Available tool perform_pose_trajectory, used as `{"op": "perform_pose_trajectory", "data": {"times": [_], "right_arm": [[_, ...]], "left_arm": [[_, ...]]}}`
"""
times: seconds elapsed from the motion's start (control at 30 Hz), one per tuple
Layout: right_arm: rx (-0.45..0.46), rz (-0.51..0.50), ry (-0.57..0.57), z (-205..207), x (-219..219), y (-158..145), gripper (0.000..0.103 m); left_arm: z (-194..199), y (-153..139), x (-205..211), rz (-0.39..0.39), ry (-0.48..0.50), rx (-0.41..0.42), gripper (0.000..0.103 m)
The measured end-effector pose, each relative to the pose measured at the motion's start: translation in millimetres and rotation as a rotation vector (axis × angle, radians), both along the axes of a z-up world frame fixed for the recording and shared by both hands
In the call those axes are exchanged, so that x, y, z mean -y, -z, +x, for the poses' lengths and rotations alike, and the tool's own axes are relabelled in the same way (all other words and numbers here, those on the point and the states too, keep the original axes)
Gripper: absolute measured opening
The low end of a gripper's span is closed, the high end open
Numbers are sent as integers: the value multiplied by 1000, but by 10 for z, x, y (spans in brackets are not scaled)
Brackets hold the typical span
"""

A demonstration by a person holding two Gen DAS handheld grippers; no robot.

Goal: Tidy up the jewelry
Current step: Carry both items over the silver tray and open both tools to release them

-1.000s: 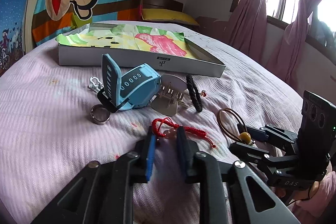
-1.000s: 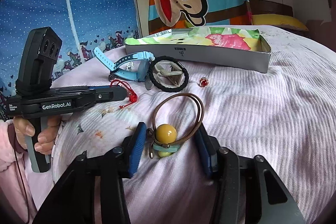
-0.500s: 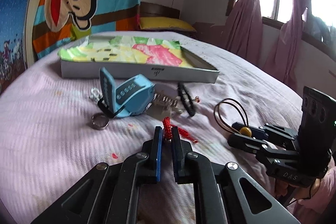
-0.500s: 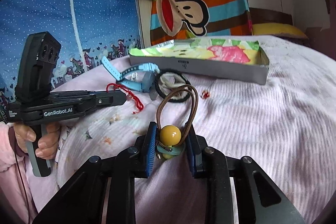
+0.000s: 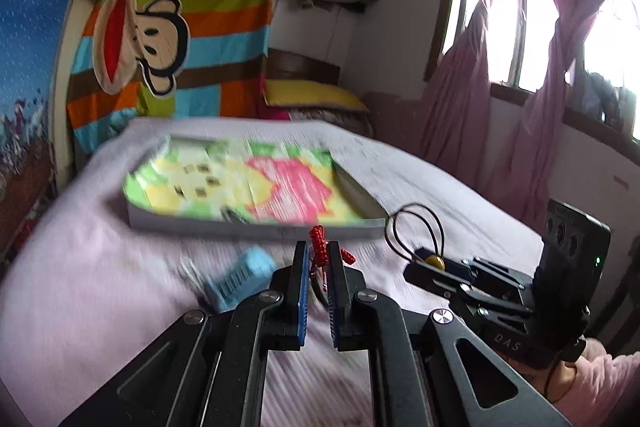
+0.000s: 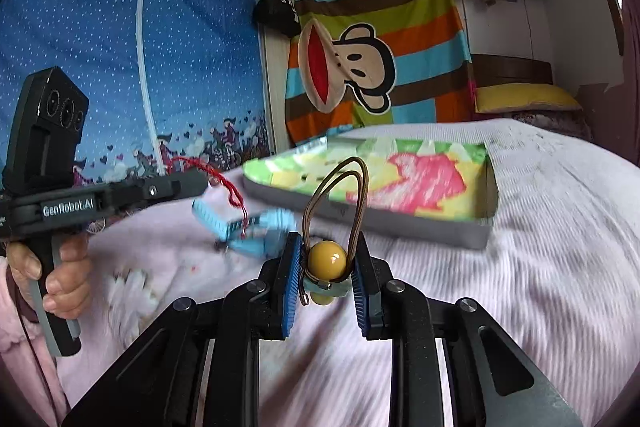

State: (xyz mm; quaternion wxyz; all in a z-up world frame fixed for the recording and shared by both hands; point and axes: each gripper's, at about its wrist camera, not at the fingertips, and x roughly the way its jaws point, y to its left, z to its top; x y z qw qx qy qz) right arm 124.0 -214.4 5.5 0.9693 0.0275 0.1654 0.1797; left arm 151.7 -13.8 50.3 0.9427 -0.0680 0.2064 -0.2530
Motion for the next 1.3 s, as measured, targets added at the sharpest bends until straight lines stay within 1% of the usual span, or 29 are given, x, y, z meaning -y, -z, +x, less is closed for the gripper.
{"op": "perform_pose_trajectory", "data": {"times": [0.13, 0.27, 0.3, 0.37, 0.47, 0.57, 0.73, 0.8, 0.97, 1.17, 1.23, 1.3], "right_arm": [[2, 11, -18, 369, -28, -257, 21], [-18, 19, -27, 844, -105, -436, 21], [-33, 25, -31, 1019, -130, -482, 21], [-62, 40, -31, 1266, -170, -523, 21], [-120, 69, -27, 1651, -217, -499, 21], [-193, 102, -16, 2002, -260, -387, 21], [-324, 112, -4, 2428, -378, -82, 21], [-362, 110, -5, 2527, -453, 51, 21], [-410, 80, -7, 2643, -611, 266, 21], [-469, 44, -11, 2706, -703, 396, 21], [-475, 40, -13, 2720, -698, 414, 22], [-477, 13, -15, 2716, -734, 425, 22]], "left_arm": [[356, -256, -47, 31, -48, 16, 8], [872, -384, -107, 62, -94, -18, 8], [974, -395, -122, 64, -97, -30, 8], [1249, -383, -145, 82, -103, -70, 8], [1567, -306, -173, 117, -121, -128, 8], [1824, -210, -212, 141, -143, -167, 8], [2121, 7, -286, 129, -164, -242, 8], [2194, 88, -314, 114, -168, -274, 8], [2322, 254, -367, 88, -173, -335, 8], [2375, 347, -382, 88, -174, -365, 8], [2379, 376, -376, 100, -178, -377, 8], [2373, 409, -367, 107, -180, -387, 8]]}}
